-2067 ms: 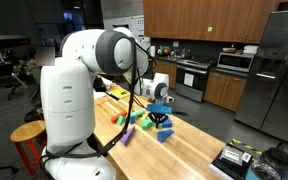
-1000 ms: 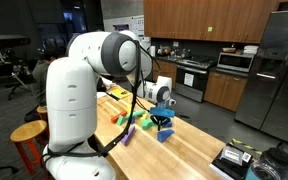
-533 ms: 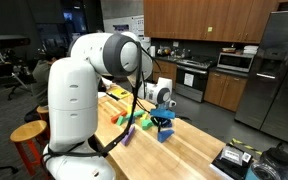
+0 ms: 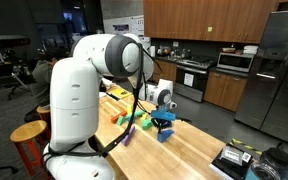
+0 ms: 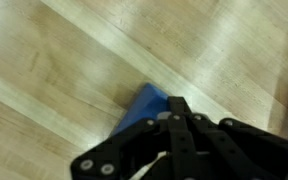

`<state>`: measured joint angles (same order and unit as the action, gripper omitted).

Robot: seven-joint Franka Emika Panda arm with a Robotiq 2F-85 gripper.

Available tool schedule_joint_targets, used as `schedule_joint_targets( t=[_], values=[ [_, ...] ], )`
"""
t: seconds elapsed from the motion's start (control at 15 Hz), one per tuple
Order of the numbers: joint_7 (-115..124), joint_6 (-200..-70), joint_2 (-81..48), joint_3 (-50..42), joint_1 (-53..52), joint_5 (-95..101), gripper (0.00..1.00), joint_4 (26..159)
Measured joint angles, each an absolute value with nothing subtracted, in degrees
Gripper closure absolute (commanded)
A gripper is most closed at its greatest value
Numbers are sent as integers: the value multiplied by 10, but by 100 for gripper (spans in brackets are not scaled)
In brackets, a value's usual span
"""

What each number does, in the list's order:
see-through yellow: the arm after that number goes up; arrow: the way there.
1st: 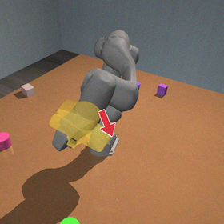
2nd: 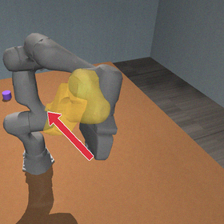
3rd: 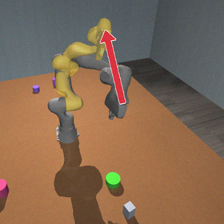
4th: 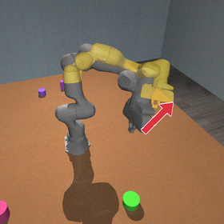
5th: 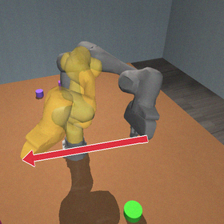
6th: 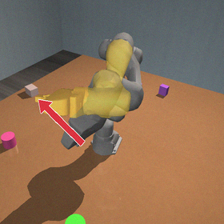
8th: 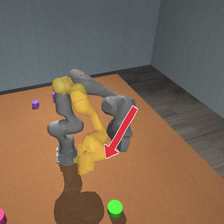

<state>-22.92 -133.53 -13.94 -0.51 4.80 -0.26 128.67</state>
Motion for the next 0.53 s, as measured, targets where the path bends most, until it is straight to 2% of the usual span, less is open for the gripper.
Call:
schedule_joint_targets(
  t=[0.53],
  values=[
    [-238,-1335,-140,-5,59,-3,100,1288]
  ],
)
